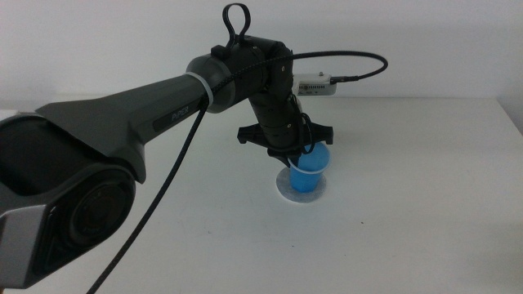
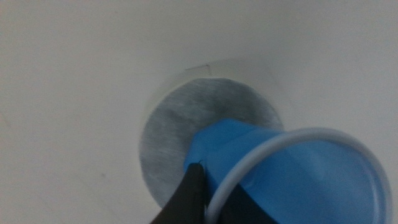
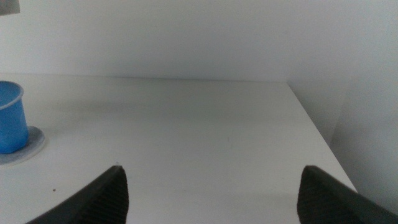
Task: Place an empty cup on a cup mat.
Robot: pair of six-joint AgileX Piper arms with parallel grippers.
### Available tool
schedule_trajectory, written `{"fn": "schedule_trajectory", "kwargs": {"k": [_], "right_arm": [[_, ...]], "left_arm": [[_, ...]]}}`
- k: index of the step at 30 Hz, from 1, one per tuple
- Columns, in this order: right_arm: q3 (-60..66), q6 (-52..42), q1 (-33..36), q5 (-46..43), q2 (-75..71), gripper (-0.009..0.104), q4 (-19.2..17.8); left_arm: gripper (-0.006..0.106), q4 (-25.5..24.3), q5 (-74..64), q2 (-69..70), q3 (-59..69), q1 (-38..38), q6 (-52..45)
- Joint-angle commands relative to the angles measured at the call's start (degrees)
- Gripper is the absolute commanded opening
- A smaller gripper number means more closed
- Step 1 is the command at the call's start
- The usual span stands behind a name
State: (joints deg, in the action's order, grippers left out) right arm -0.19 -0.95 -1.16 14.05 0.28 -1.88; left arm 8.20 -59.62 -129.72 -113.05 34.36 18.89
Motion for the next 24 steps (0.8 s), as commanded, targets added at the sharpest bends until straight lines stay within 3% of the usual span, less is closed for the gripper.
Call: {"fn": "schedule_trajectory", "kwargs": {"k": [1, 5, 7, 11, 15, 17, 20, 24], "right_arm": [[0.2, -0.2, 0.1, -0.5, -0.3, 0.093, -0.3], [0.2, -0.2, 0.1, -0.5, -0.3, 0.093, -0.3], [0.2, -0.2, 0.1, -0.5, -0.3, 0.093, -0.3], [0.2, -0.2, 0.1, -0.5, -0.3, 0.093, -0.3], [0.2, -0.2, 0.1, -0.5, -0.3, 0.093, -0.3], [0.2, -0.2, 0.1, -0.5, -0.3, 0.093, -0.3], [0.2, -0.2, 0.1, -0.5, -0.3, 0.093, -0.3], [0.2, -0.2, 0.1, -0.5, -0.3, 0.093, -0.3]], "left_arm": [[0.003, -1.6, 1.0, 0.3, -0.2, -0.1, 0.7], [0.027, -2.6, 1.0, 0.3, -0.2, -0.2, 2.2], [0.045, -2.3, 0.4, 0.3, -0.2, -0.5, 2.0], [0.092, 2.6, -2.9, 2.2, -0.2, -2.0, -5.7], [0.094, 9.4, -10.3, 8.1, -0.2, -5.7, -12.2], [0.094, 6.6, -10.3, 12.5, 1.3, -6.3, -14.2], [0.094, -1.7, -10.3, 23.4, 9.9, -6.3, -11.8], [0.094, -8.2, -6.7, 39.8, 28.7, -6.9, -8.3]]}}
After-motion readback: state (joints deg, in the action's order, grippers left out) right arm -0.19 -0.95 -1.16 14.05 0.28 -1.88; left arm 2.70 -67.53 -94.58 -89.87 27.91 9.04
